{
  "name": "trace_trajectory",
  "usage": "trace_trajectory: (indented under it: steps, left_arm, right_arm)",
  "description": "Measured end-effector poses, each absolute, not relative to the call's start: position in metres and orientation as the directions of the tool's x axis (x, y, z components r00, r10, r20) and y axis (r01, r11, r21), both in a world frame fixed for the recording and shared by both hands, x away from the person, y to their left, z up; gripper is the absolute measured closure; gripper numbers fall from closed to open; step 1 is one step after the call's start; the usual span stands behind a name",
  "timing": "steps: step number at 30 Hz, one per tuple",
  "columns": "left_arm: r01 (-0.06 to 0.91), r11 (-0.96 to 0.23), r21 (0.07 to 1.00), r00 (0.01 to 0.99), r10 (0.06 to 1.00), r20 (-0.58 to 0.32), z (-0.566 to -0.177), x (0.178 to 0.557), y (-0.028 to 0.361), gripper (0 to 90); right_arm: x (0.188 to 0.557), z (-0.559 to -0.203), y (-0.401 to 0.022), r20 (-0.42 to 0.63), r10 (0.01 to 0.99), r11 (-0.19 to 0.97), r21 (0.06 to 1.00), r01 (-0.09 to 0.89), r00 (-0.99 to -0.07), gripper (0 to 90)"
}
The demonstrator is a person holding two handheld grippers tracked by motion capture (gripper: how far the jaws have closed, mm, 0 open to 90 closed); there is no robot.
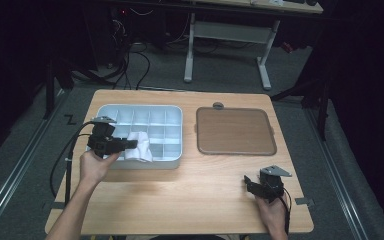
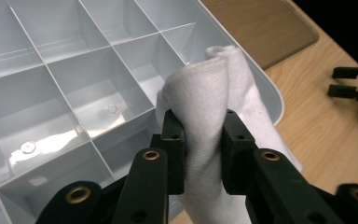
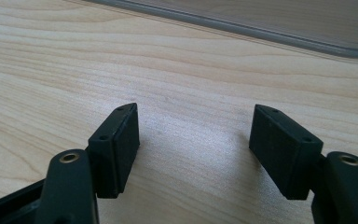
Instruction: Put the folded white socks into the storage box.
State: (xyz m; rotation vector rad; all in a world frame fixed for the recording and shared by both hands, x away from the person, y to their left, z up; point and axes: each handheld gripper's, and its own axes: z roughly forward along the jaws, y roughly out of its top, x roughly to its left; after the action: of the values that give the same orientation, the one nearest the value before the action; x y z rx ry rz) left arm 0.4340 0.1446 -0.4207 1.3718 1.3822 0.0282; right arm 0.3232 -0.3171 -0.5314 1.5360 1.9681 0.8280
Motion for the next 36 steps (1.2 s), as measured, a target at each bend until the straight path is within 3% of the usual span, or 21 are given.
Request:
trace_trajectory:
  steps: [15, 36]
  left_arm:
    - [0.723, 0.317, 0.613, 0.259, 0.699, -0.667, -0.441, 0.454, 0.149, 74.8]
    - [0.717, 0.179, 0.673, 0.271, 0.819, -0.505, -0.466, 0.459, 0.135, 74.8]
  right_arm:
    - [0.323, -0.531, -0.317, -0.023, 0.973, 0.174, 0.727, 0.665, -0.230, 33.5]
    - [0.323, -0.531, -0.317, -0.023, 0.973, 0.174, 0.727, 0.665, -0.230, 33.5]
